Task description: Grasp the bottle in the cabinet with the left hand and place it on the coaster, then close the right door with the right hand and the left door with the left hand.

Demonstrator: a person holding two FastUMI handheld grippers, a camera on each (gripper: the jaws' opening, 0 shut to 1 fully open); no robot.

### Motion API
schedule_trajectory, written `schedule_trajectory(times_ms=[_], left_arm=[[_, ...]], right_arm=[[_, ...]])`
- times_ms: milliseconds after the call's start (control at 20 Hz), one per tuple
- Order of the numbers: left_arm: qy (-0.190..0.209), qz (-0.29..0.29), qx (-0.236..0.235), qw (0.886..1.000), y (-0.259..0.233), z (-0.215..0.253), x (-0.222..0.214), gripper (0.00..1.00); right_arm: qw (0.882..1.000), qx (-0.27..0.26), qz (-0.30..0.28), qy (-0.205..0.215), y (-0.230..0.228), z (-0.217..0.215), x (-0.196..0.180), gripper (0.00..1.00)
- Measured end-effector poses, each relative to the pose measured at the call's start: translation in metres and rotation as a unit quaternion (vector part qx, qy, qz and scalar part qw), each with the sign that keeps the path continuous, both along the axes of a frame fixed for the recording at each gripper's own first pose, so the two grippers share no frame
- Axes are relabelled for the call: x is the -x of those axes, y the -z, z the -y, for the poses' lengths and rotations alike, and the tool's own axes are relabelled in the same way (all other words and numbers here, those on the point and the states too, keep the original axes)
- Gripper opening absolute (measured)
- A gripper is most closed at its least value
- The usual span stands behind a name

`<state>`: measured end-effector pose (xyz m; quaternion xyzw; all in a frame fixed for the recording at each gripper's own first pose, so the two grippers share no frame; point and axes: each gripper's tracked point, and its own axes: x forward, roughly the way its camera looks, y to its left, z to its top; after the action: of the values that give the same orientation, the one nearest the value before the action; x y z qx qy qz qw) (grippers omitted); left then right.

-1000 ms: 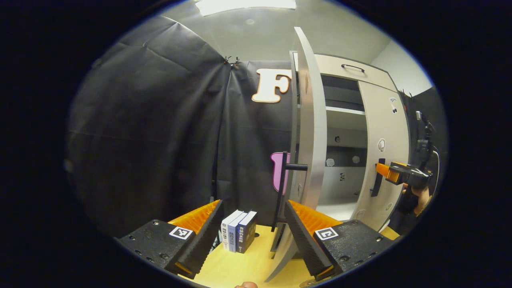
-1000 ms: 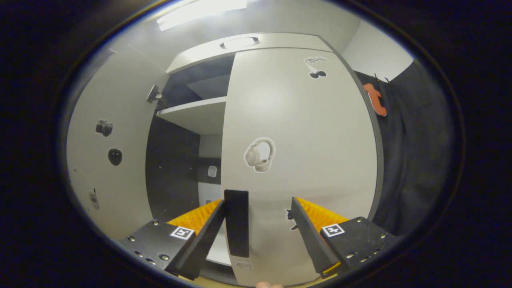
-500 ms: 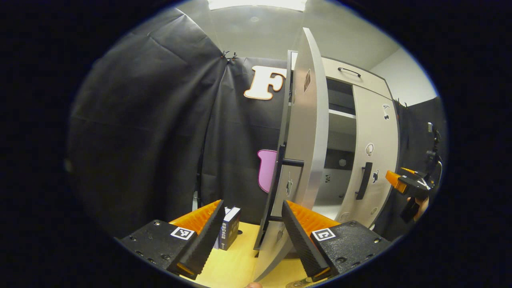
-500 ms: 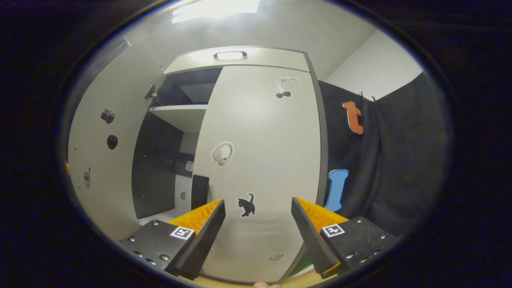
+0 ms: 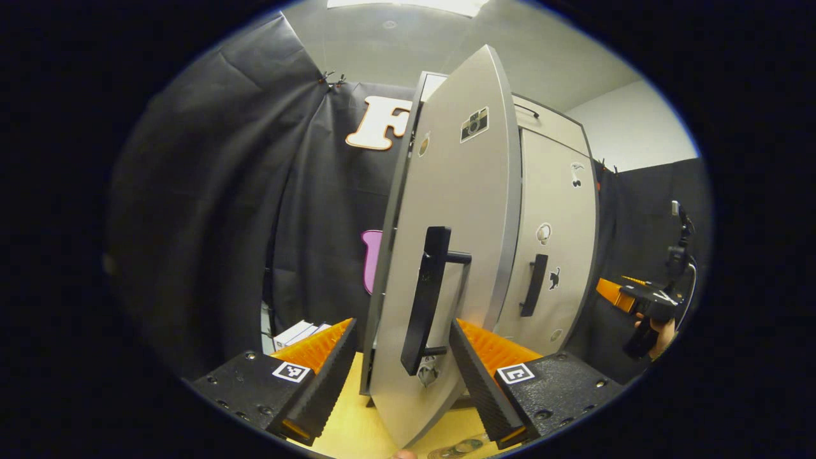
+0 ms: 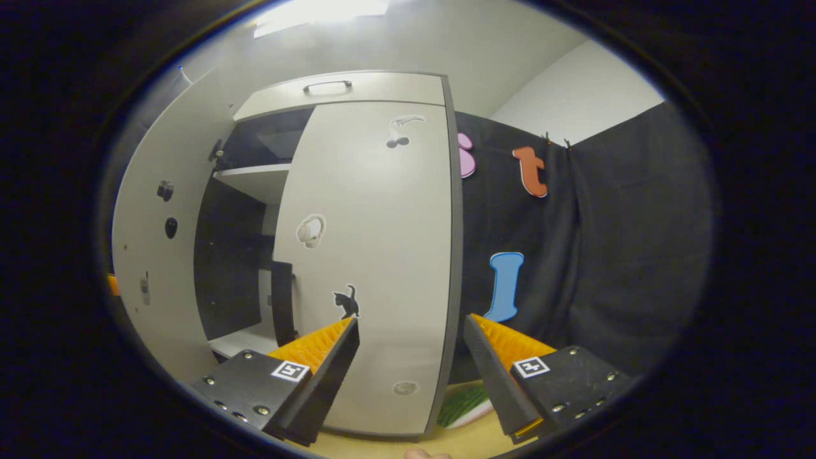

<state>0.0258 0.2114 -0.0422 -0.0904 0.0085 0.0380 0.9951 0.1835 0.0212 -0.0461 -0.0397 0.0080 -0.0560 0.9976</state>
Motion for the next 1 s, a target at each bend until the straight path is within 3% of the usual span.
schedule_trajectory(times_ms=[450,850,1000], left_arm=[[0.048,-0.011,-0.012,0.999,0.011,0.035,-0.026,0.91],[0.074,-0.026,0.016,0.997,0.024,0.062,-0.056,0.92],[0.088,-0.027,0.009,0.996,0.025,0.072,-0.066,0.97]], right_arm=[[0.997,-0.029,-0.01,0.066,-0.001,0.061,0.029,1.0],[0.996,-0.011,-0.012,0.084,-0.001,0.081,0.044,0.97],[0.995,-0.013,-0.015,0.094,0.0,0.091,0.049,0.97]])
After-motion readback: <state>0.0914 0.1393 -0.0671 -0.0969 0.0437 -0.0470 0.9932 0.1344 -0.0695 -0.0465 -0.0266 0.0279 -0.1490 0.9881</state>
